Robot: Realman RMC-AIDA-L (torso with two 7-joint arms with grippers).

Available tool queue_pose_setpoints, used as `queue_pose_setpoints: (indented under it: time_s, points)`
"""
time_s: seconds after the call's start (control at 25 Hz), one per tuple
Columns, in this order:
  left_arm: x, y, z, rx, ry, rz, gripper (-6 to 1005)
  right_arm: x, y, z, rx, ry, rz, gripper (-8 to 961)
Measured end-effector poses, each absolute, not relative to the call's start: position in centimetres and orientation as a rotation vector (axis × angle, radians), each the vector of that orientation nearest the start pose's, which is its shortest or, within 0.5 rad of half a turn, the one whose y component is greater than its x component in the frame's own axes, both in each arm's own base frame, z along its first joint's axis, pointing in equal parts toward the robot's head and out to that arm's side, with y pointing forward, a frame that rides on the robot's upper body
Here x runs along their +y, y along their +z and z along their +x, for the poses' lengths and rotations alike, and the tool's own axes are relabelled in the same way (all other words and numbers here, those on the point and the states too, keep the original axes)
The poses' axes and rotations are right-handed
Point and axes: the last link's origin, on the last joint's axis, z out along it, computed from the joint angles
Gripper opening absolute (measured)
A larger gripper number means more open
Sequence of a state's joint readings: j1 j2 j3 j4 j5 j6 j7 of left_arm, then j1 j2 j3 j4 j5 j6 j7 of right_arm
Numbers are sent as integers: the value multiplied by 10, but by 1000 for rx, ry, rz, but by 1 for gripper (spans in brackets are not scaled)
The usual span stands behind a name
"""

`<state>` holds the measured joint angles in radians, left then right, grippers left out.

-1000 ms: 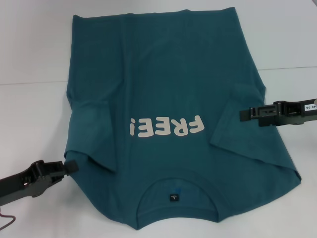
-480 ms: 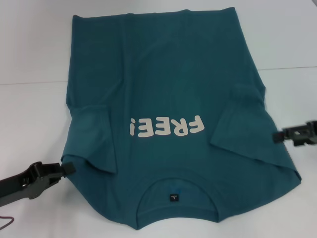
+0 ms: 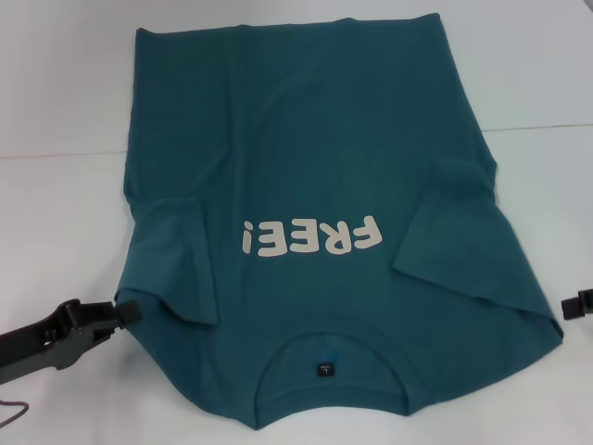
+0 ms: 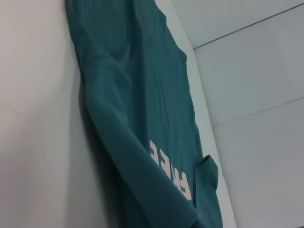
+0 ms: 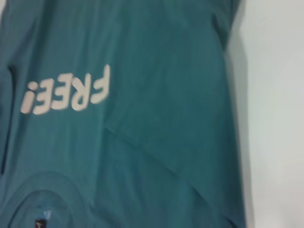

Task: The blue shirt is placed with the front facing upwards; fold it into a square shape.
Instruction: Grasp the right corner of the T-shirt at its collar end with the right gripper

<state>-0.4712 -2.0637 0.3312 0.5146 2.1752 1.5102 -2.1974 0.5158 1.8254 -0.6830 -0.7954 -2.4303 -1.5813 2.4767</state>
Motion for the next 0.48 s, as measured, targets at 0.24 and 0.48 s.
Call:
queue_pose_setpoints:
  time_s: [0.24,0.48]
  points:
    - [304,5,-325,2240,1071,2183,30,335,106,346,1842,66,-2070,941]
    - [303,5,-326,2243,1070,2181,30,341,93,340,1828,73,-2083,940]
